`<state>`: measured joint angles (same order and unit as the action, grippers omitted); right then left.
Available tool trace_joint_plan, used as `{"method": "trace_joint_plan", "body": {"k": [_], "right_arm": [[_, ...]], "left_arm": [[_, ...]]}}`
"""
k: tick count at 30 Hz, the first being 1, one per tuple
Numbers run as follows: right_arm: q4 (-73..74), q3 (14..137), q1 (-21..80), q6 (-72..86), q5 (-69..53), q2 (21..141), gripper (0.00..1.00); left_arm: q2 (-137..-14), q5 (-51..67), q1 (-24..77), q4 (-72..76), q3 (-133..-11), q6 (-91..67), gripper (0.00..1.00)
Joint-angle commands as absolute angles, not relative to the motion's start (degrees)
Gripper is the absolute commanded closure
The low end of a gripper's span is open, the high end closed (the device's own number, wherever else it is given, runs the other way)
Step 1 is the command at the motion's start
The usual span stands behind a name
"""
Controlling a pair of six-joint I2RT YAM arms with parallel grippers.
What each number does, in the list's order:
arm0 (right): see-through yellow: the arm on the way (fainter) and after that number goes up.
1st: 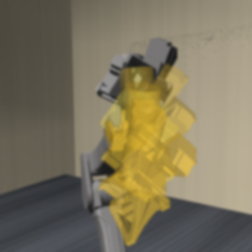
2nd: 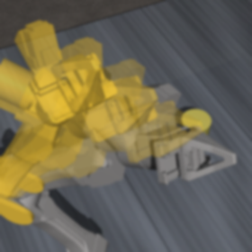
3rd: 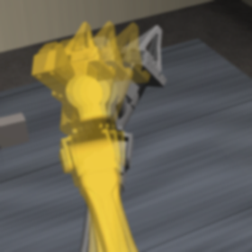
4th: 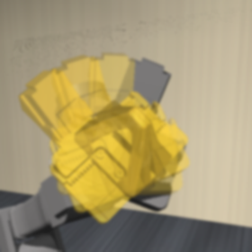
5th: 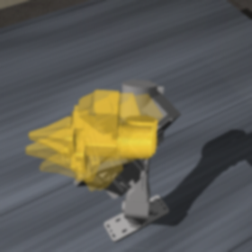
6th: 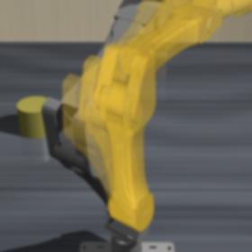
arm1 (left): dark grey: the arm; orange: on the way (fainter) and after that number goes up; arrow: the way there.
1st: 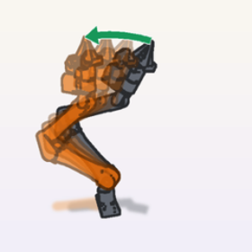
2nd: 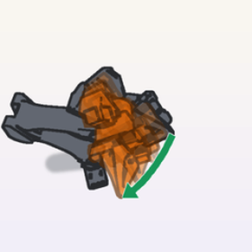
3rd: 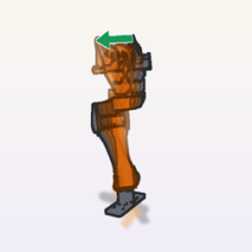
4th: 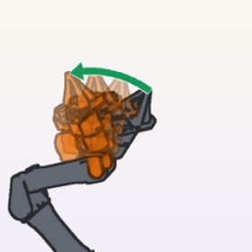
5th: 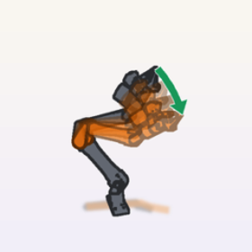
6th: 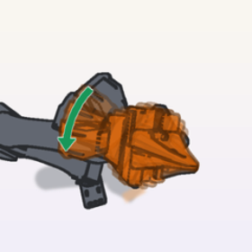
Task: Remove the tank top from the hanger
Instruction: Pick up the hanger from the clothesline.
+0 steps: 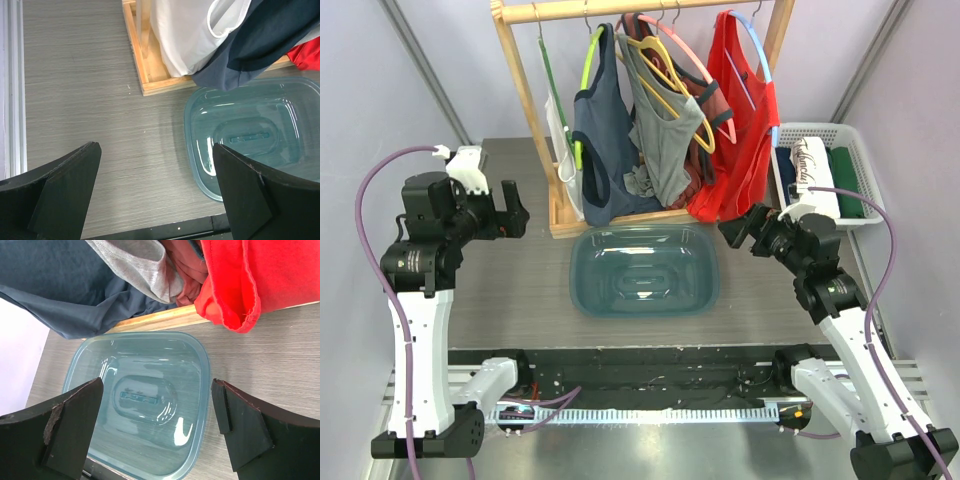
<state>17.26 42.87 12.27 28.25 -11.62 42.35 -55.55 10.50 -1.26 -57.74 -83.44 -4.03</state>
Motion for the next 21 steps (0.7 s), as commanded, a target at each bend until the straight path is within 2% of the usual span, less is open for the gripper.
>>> {"method": "trace_joint_plan", "body": {"k": [1, 4, 8, 17, 21], "right_arm": [[14.68, 44.91, 12.66, 26.54, -10.81, 41.22, 0.00], [13.36, 44.30, 12.74, 26.63, -10.81, 41.57, 0.01], [13.01, 45.35, 13.01, 26.37, -9.76, 42.62, 0.00], [12.83, 46.84, 13.71, 24.08, -7.82, 44.38, 0.01], [12.92, 46.93, 14.24, 23.73, -7.56, 44.30, 0.02]], "left_arm": [[-54.67, 10.37, -1.41, -55.64, -84.11, -3.69, 0.00], [-56.94, 15.37, -1.32, -53.80, -86.65, -3.51, 0.02], [-64.32, 16.52, 1.65, -52.21, -95.08, -7.37, 0.10], [-82.51, 0.53, 15.45, -49.93, -122.39, -9.31, 0.07], [-87.00, -3.95, 16.78, -47.56, -129.10, -12.21, 0.07]]}}
